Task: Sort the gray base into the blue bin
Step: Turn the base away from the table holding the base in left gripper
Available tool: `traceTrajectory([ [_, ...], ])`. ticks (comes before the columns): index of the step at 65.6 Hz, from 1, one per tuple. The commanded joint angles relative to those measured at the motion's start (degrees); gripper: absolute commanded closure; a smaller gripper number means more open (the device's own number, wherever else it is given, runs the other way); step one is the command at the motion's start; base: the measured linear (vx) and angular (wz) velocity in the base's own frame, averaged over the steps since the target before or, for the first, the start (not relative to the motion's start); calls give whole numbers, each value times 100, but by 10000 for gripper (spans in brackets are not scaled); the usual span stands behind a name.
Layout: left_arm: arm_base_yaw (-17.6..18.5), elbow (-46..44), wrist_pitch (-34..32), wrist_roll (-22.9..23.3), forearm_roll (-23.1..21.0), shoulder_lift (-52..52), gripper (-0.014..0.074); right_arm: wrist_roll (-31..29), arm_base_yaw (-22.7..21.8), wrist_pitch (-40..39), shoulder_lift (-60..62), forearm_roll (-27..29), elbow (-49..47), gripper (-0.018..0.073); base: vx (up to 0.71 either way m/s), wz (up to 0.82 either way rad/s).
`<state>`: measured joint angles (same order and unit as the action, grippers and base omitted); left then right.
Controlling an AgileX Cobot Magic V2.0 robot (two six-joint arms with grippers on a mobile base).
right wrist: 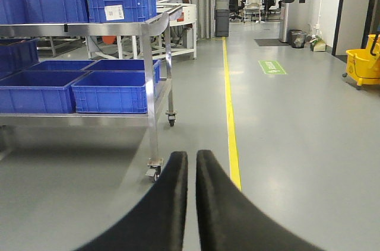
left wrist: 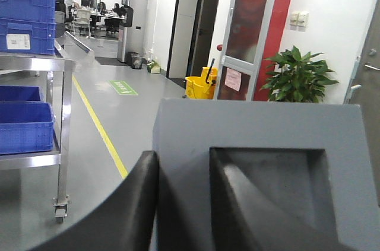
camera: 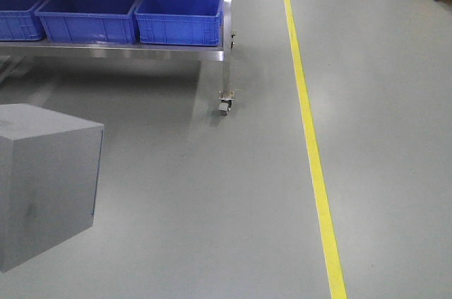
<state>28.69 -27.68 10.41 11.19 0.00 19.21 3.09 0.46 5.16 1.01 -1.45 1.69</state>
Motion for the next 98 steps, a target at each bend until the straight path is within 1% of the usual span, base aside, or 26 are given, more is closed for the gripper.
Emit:
traceTrajectory([
  [1, 11, -169, -646, 22, -53, 50, 601, -38, -23, -427, 45, -36, 5, 564, 37, 4],
  [54, 11, -169, -646, 22, -53, 50, 601, -38, -23, -427, 45, -36, 5, 564, 36, 5],
  [69, 11, -169, -646, 22, -53, 50, 601, -38, -23, -427, 45, -36, 5, 564, 29, 54],
  [98, 11, -169, -646, 22, -53, 50, 601, -38, -23, -427, 45, -36, 5, 564, 24, 80],
])
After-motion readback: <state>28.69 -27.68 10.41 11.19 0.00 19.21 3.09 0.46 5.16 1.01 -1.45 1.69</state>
